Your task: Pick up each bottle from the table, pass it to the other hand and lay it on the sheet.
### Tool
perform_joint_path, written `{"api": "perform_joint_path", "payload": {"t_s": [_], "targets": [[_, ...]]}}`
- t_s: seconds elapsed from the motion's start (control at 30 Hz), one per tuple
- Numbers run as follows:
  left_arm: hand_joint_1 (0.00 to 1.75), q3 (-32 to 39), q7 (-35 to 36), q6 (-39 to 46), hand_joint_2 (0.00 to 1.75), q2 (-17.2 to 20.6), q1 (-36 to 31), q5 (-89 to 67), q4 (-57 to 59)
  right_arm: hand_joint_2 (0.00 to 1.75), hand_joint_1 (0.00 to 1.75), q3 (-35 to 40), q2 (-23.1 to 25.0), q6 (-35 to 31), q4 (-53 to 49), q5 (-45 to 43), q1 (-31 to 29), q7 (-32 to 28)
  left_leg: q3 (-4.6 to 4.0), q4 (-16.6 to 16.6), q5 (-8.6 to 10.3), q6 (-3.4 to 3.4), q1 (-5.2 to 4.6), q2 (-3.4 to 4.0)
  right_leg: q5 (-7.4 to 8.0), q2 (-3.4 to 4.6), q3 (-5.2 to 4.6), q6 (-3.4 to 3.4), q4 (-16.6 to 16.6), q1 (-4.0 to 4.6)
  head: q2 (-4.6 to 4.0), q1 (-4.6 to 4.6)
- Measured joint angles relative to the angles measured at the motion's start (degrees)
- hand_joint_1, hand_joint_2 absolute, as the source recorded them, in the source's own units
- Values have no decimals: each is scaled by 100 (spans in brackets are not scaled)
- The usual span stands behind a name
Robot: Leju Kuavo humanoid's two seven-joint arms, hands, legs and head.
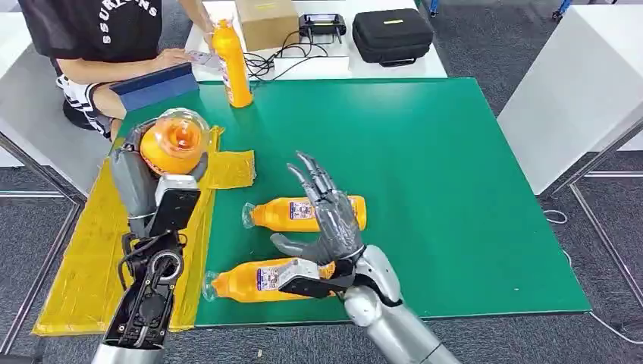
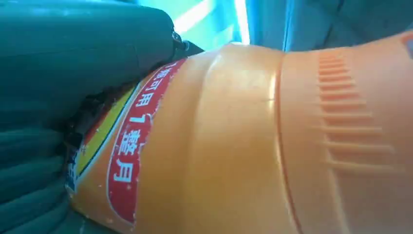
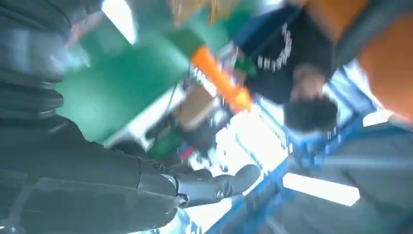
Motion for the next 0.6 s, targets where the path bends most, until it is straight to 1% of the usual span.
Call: {"api": "perform_joint_path", "payload": {"t_s": [0.07,0.13,0.23,0.33,0.4,0.43,0.47,0.5,0.53,0.6], "targets": [[175,164,307,166,175,81,-82,-652,109,175,0,-11,-159,0,-391,144,185,109,0,0,0,0,0,1,0,1,1,0,0,0,0,0],[175,288,384,209,175,140,-132,-734,172,175,0,-22,-256,0,-640,185,295,148,0,0,-1,0,0,5,1,5,0,0,0,0,0,0],[175,352,440,249,175,159,-160,-857,242,175,0,-28,-347,2,-869,227,368,175,0,0,0,0,0,3,1,4,0,0,0,0,0,2],[175,402,848,281,175,205,-219,-1728,352,175,0,-28,-422,118,-983,435,395,356,0,0,0,0,0,4,1,4,1,0,1,0,0,2],[175,437,1406,174,175,281,-300,-2852,503,175,0,-26,-476,373,-1030,648,406,554,1,0,0,0,0,4,1,3,1,0,1,0,2,0],[175,399,1933,14,175,392,-400,-3295,652,175,0,-22,-500,536,-1035,752,406,649,2,0,2,-1,1,2,1,2,-1,0,0,1,0,2],[175,202,2622,-282,175,587,-539,-3587,870,175,0,11,-524,746,-1035,876,403,729,3,0,3,-3,1,4,2,3,-1,-1,1,1,2,4],[175,-34,3109,-568,175,728,-678,-3613,1076,175,0,64,-542,919,-1035,975,403,785,3,0,2,-3,1,8,3,5,0,-1,1,1,2,0],[175,-290,3451,-830,175,883,-784,-3621,1316,175,0,114,-557,1074,-1033,1040,409,826,3,0,2,-3,1,12,7,11,-3,-5,2,1,0,-2],[166,-552,3566,-1037,175,1062,-968,-3643,1734,175,0,252,-592,1305,-1009,1127,414,876,2,0,5,-6,5,14,14,11,-4,-17,2,3,2,-2]]}}
